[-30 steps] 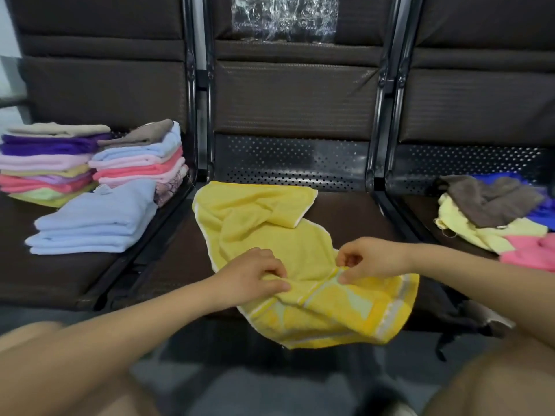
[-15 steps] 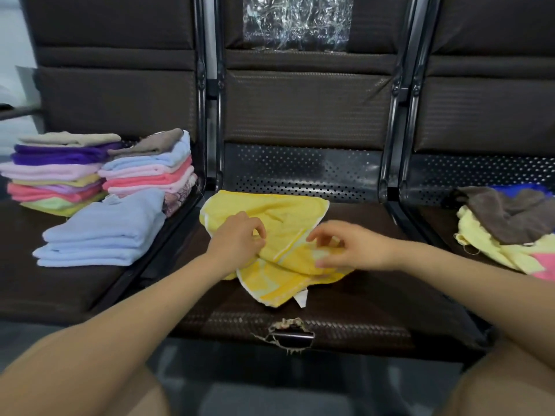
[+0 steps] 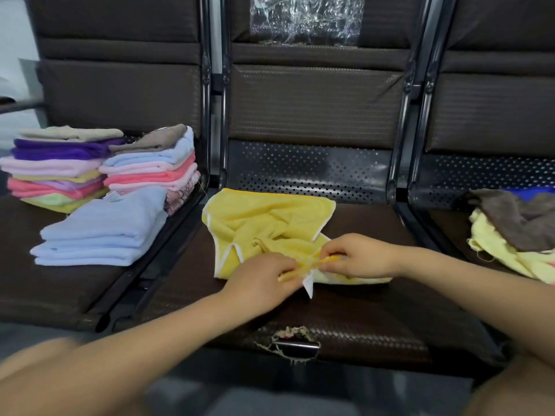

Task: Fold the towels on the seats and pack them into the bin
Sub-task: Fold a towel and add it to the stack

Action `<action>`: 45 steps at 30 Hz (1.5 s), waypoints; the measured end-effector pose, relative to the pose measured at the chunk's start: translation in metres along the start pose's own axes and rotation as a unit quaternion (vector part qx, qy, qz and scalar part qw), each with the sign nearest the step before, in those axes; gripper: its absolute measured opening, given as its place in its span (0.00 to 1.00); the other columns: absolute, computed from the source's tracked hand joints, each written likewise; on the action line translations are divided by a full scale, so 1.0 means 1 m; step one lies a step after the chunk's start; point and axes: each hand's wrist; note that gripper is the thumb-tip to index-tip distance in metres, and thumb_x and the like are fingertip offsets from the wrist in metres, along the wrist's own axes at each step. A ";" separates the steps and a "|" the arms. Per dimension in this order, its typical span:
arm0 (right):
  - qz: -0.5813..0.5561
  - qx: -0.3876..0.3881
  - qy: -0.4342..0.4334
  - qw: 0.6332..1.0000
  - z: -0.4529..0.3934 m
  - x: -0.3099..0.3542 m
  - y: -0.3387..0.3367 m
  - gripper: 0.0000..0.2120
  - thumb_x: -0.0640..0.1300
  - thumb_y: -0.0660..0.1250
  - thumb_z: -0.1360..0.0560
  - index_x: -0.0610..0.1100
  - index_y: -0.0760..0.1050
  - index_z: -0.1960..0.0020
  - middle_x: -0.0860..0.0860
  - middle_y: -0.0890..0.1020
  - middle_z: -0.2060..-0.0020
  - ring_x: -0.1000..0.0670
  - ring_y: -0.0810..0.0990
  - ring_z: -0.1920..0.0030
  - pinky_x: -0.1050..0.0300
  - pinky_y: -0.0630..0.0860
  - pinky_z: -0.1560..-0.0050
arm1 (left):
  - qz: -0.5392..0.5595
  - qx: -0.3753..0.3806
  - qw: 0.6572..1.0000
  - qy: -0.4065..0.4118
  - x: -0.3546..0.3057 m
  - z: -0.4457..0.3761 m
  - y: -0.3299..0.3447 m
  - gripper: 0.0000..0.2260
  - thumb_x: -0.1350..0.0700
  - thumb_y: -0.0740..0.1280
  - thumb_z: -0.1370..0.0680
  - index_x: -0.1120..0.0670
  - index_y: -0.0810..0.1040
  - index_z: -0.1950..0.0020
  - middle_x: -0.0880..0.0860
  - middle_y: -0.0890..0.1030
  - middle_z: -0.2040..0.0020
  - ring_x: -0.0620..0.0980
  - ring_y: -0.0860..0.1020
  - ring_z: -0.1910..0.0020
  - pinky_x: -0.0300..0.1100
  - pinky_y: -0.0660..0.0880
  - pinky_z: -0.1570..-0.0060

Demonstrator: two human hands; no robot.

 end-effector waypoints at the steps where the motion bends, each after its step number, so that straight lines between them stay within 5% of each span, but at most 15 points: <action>1: -0.017 0.000 -0.005 1.000 0.001 0.002 -0.003 0.10 0.51 0.64 0.22 0.48 0.75 0.59 0.55 0.75 0.68 0.58 0.71 0.67 0.59 0.69 0.61 | 0.072 -0.010 0.997 -0.019 0.001 -0.004 -0.005 0.11 0.48 0.66 0.22 0.45 0.73 0.65 0.44 0.74 0.65 0.43 0.73 0.61 0.37 0.67 0.61; 4: -0.091 -0.017 -0.005 0.996 0.003 0.006 -0.012 0.07 0.55 0.66 0.24 0.54 0.73 0.57 0.57 0.69 0.74 0.58 0.65 0.72 0.64 0.62 0.68 | 0.223 -0.066 0.967 -0.102 0.005 -0.018 -0.024 0.11 0.51 0.62 0.20 0.55 0.80 0.53 0.47 0.79 0.58 0.47 0.75 0.53 0.38 0.69 0.54; 6: -0.130 -0.027 -0.005 0.991 0.004 0.008 -0.017 0.15 0.61 0.70 0.30 0.55 0.74 0.48 0.55 0.76 0.68 0.58 0.70 0.67 0.65 0.67 0.64 | 0.326 -0.102 0.923 -0.177 0.006 -0.024 -0.034 0.13 0.50 0.60 0.19 0.55 0.79 0.43 0.49 0.80 0.46 0.49 0.76 0.44 0.44 0.72 0.42; 9: -0.131 -0.033 -0.017 0.991 0.002 0.012 -0.021 0.26 0.61 0.73 0.32 0.47 0.77 0.41 0.50 0.82 0.48 0.55 0.79 0.50 0.61 0.74 0.48 | 0.418 -0.160 0.862 -0.237 0.010 -0.032 -0.050 0.11 0.53 0.56 0.18 0.54 0.78 0.47 0.52 0.80 0.48 0.50 0.77 0.46 0.46 0.72 0.42; 11: -0.162 -0.040 -0.034 0.985 0.001 0.017 -0.027 0.19 0.53 0.71 0.27 0.37 0.79 0.48 0.49 0.81 0.59 0.55 0.77 0.61 0.60 0.72 0.57 | 0.475 -0.186 0.824 -0.246 0.014 -0.036 -0.063 0.13 0.53 0.56 0.18 0.57 0.78 0.45 0.56 0.81 0.48 0.52 0.78 0.46 0.48 0.74 0.42; 13: -0.202 -0.054 -0.021 0.978 -0.001 0.016 -0.033 0.21 0.51 0.68 0.24 0.30 0.76 0.53 0.46 0.73 0.65 0.51 0.70 0.65 0.56 0.66 0.62 | 0.525 -0.190 0.798 -0.228 0.021 -0.037 -0.077 0.15 0.55 0.56 0.18 0.54 0.80 0.57 0.56 0.82 0.57 0.50 0.81 0.57 0.45 0.78 0.52; 16: -0.253 -0.046 0.017 0.966 -0.004 0.005 -0.041 0.23 0.53 0.68 0.25 0.30 0.76 0.51 0.44 0.75 0.62 0.48 0.73 0.62 0.52 0.69 0.58 | 0.596 -0.146 0.770 -0.176 0.034 -0.035 -0.094 0.24 0.54 0.56 0.20 0.47 0.75 0.76 0.49 0.74 0.73 0.47 0.74 0.70 0.41 0.71 0.62; 19: -0.234 0.024 0.070 0.969 -0.003 -0.013 -0.042 0.32 0.63 0.70 0.32 0.32 0.77 0.51 0.48 0.77 0.60 0.52 0.75 0.58 0.54 0.70 0.51 | 0.550 -0.095 0.813 -0.164 0.044 -0.033 -0.099 0.13 0.56 0.61 0.20 0.49 0.73 0.65 0.46 0.77 0.73 0.46 0.77 0.64 0.43 0.73 0.57; 22: -0.249 0.091 0.104 0.958 0.001 -0.031 -0.043 0.20 0.57 0.72 0.29 0.39 0.81 0.53 0.50 0.77 0.62 0.53 0.74 0.61 0.60 0.70 0.56 | 0.478 -0.180 0.837 -0.199 0.066 -0.037 -0.095 0.03 0.56 0.70 0.24 0.51 0.76 0.53 0.44 0.84 0.64 0.47 0.82 0.55 0.45 0.77 0.49; 26: -0.387 0.092 0.092 0.913 0.006 -0.042 -0.049 0.14 0.47 0.72 0.27 0.39 0.81 0.46 0.46 0.82 0.55 0.48 0.79 0.56 0.61 0.75 0.57 | 0.446 -0.252 0.833 -0.211 0.101 -0.042 -0.100 0.25 0.47 0.76 0.31 0.51 0.77 0.35 0.47 0.81 0.44 0.47 0.79 0.44 0.43 0.75 0.44; 30: -0.471 -0.104 0.119 0.868 -0.016 -0.041 -0.045 0.13 0.43 0.67 0.24 0.40 0.79 0.42 0.45 0.84 0.45 0.47 0.82 0.44 0.50 0.75 0.39 | 0.310 -0.260 0.882 -0.241 0.122 -0.049 -0.097 0.37 0.34 0.70 0.37 0.48 0.75 0.32 0.45 0.77 0.35 0.46 0.74 0.35 0.47 0.69 0.32; 34: -0.378 -0.217 0.152 0.887 -0.051 -0.030 -0.027 0.09 0.43 0.62 0.20 0.43 0.78 0.44 0.47 0.83 0.47 0.48 0.81 0.45 0.51 0.75 0.40 | 0.173 -0.222 0.916 -0.287 0.122 -0.067 -0.076 0.20 0.44 0.63 0.21 0.59 0.78 0.39 0.57 0.78 0.39 0.56 0.74 0.38 0.42 0.68 0.44; 38: -0.128 -0.088 0.119 0.981 -0.068 -0.022 0.008 0.08 0.47 0.56 0.18 0.45 0.71 0.51 0.51 0.76 0.54 0.49 0.75 0.50 0.54 0.70 0.50 | 0.070 -0.075 0.962 -0.253 0.116 -0.074 -0.053 0.20 0.45 0.56 0.18 0.58 0.78 0.52 0.57 0.80 0.53 0.56 0.77 0.48 0.44 0.68 0.53; 42: 0.055 -0.049 0.060 0.995 -0.062 -0.023 0.020 0.11 0.52 0.53 0.17 0.48 0.65 0.55 0.51 0.74 0.60 0.47 0.74 0.56 0.50 0.69 0.56 | -0.005 -0.020 0.983 -0.182 0.117 -0.073 -0.035 0.18 0.45 0.54 0.18 0.56 0.69 0.60 0.59 0.78 0.59 0.57 0.77 0.55 0.48 0.68 0.59; 45: 0.036 -0.067 0.060 0.995 -0.054 -0.024 0.016 0.08 0.51 0.53 0.17 0.51 0.63 0.55 0.53 0.71 0.65 0.48 0.72 0.59 0.51 0.66 0.59 | -0.022 -0.030 0.985 -0.166 0.111 -0.064 -0.042 0.19 0.45 0.54 0.18 0.57 0.70 0.59 0.59 0.79 0.58 0.57 0.77 0.56 0.50 0.70 0.57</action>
Point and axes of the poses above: each hand's wrist, its own z-axis away from the middle knuckle, its own y-axis out of the palm, x = y × z
